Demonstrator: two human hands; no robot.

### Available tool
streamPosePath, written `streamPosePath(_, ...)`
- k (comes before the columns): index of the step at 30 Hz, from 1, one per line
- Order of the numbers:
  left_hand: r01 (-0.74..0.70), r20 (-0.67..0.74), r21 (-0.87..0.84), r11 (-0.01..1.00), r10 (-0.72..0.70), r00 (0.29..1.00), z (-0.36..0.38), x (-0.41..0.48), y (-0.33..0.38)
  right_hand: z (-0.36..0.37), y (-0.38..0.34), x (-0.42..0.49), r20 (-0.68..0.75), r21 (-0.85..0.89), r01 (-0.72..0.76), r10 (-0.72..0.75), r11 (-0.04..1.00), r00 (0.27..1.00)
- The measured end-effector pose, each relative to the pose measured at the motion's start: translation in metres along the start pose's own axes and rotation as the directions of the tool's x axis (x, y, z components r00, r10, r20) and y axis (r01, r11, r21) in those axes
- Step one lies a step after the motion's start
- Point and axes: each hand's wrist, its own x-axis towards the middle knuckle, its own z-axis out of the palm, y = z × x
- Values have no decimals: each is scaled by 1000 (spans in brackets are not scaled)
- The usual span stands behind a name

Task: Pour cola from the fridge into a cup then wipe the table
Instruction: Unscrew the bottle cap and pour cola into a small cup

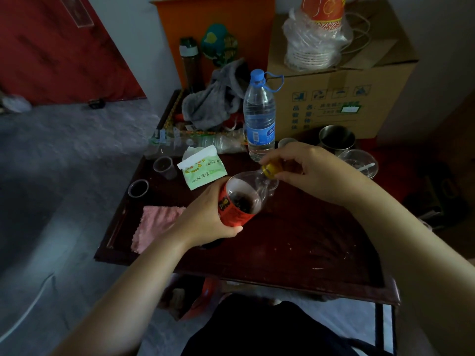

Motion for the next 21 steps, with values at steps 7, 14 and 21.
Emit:
streamPosePath(7,4,30,0,1000,-4,1000,3,-1,-5,5,-2,-3,-63,57,8,-4,998,998)
streamPosePath(14,16,21,-24,1000,-16,1000,6,5,-10,0,9,-10,-208,99,32,-11,995,978)
streamPosePath(21,28,25,40,999,-29,999,8,22,-21,11,31,-26,-264,-2,-102,98,995,959)
